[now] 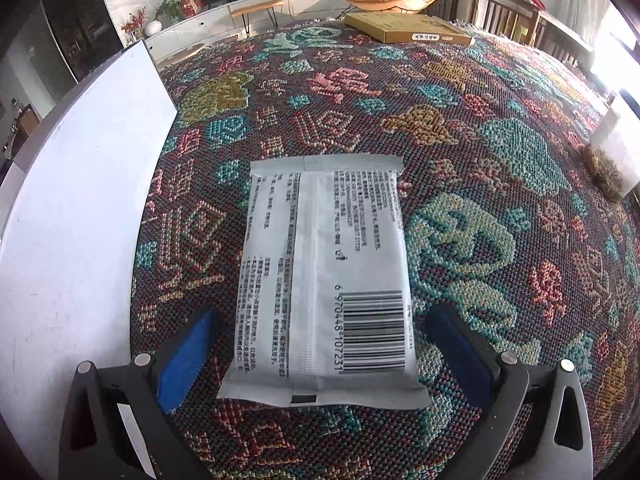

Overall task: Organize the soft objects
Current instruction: 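Carry the packet and bundle over the white box and open both grippers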

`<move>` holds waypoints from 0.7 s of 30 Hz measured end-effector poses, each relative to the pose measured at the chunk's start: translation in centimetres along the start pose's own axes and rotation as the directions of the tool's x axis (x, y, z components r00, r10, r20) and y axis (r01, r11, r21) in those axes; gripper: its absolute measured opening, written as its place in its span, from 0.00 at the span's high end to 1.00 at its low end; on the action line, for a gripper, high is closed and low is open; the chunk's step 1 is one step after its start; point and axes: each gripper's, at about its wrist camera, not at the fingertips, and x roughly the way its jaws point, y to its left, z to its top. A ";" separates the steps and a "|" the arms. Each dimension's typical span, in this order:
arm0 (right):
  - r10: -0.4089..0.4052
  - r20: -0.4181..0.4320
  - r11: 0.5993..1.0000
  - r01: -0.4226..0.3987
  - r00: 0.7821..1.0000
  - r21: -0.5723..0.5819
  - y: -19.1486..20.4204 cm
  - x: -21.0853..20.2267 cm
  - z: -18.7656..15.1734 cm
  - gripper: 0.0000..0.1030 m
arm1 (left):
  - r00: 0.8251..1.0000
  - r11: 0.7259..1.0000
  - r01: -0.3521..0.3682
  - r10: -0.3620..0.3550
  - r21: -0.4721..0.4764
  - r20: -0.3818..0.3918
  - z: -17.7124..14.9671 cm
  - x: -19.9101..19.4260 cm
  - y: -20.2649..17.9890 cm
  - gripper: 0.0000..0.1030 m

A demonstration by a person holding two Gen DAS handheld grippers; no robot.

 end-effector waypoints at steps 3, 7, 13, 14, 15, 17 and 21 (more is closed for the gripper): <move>0.003 -0.119 0.994 -0.016 0.993 -0.105 1.9 3.2 1.0 0.26 | 0.999 0.999 0.028 -0.028 -0.018 -0.017 0.5 0.1 0.0 0.11; -0.050 -0.089 0.995 0.042 0.995 -0.091 1.4 4.0 3.4 0.48 | 0.999 0.999 0.040 -0.040 -0.018 0.005 1.1 -0.6 -0.1 0.37; -0.053 -0.046 0.998 0.054 0.998 0.022 -0.4 3.6 7.1 0.54 | 0.993 0.992 0.109 -0.106 -0.060 0.043 1.9 -2.3 -0.7 0.37; -0.043 -0.022 0.998 0.044 0.999 0.040 -0.6 2.9 7.6 0.54 | 0.991 0.990 0.123 -0.120 -0.066 0.053 2.2 -3.0 -0.7 0.37; -0.035 0.003 0.998 0.035 0.999 0.048 -0.4 2.1 8.2 0.54 | 0.989 0.988 0.140 -0.135 -0.072 0.067 2.4 -3.7 -0.7 0.37; -0.019 0.049 0.999 0.018 0.999 0.039 0.8 0.0 9.2 0.54 | 0.981 0.980 0.176 -0.167 -0.090 0.102 3.1 -5.6 -0.3 0.37; 0.036 0.132 0.996 -0.024 0.991 -0.085 6.6 -5.0 10.1 0.54 | 0.960 0.963 0.236 -0.211 -0.130 0.183 3.4 -10.4 2.0 0.37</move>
